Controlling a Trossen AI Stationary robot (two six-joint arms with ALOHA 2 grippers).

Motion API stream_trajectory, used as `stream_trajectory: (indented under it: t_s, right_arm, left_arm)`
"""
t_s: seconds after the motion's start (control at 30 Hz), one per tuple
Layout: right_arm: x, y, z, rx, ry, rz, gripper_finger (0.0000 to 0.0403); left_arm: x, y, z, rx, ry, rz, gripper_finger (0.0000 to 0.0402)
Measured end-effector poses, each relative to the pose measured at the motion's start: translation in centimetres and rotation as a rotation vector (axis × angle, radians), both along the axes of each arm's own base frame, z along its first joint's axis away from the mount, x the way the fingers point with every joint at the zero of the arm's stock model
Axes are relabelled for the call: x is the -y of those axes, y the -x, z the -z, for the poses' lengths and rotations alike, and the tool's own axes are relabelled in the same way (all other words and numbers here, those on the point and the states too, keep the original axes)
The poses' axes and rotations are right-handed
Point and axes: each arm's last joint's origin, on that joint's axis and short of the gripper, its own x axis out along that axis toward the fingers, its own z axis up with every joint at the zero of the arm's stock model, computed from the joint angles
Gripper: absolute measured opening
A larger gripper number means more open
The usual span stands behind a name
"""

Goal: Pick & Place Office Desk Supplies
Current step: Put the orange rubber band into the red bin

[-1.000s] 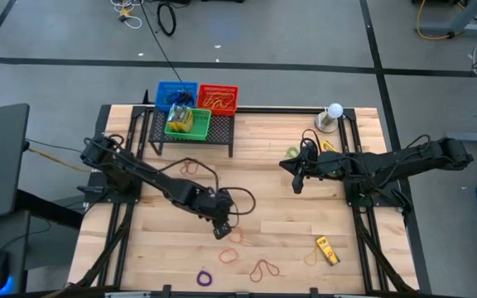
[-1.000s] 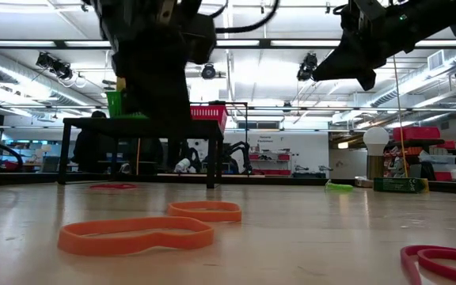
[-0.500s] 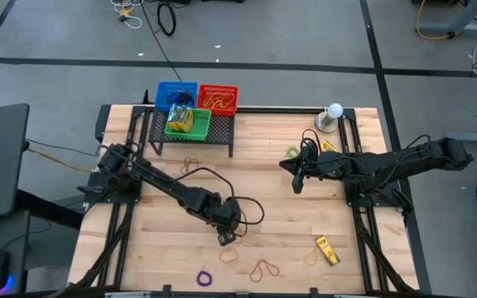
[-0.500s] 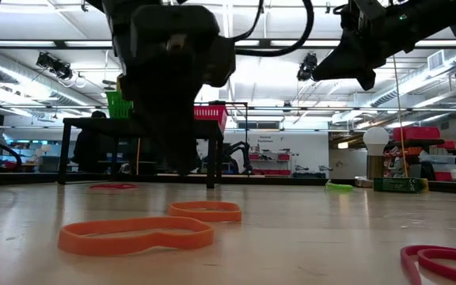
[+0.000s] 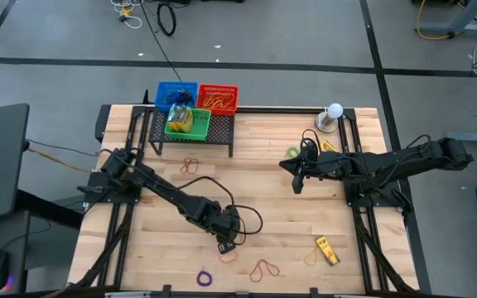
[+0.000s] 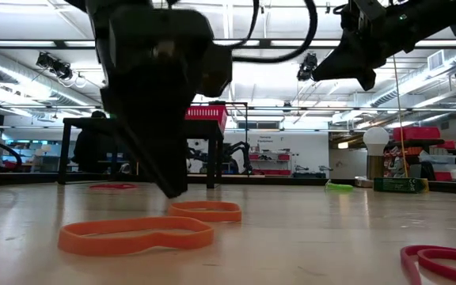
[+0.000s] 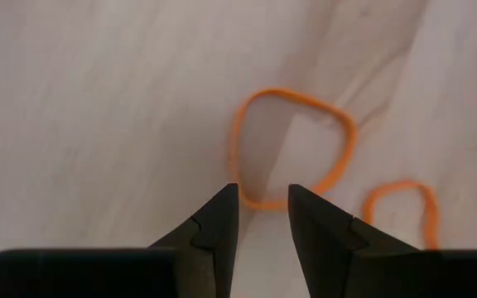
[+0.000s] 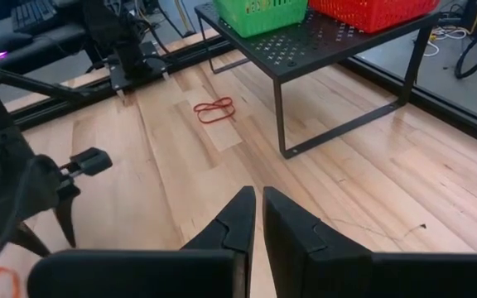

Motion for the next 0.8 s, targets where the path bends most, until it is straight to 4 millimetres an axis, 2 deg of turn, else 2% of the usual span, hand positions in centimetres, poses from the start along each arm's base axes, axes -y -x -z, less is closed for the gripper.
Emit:
stream_trajectory:
  t_s: [0.17, 0.33, 0.47, 0.63, 0.8]
  right_arm:
    - [0.0, 0.0, 0.0, 0.003, 0.0, 0.0, 0.0034]
    - [0.0, 0.0, 0.0, 0.003, 0.0, 0.0, 0.0034]
    - [0.0, 0.0, 0.0, 0.003, 0.002, -0.001, 0.0034]
    - [0.0, 0.0, 0.0, 0.003, 0.002, -0.001, 0.0034]
    - [0.0, 0.0, 0.0, 0.004, -0.001, 0.0, 0.0034]
  left_arm:
    - [0.0, -0.2, 1.3, -0.028, 0.013, -0.069, 0.0115]
    - [0.0, -0.3, 1.5, -0.018, 0.003, -0.103, 0.011]
    - [0.0, -0.3, 1.6, -0.017, -0.014, -0.096, 0.008]
    - [0.0, -0.5, 1.3, -0.033, -0.046, -0.074, 0.0016]
    - [0.1, -0.8, 0.9, -0.032, -0.073, -0.035, 0.0006]
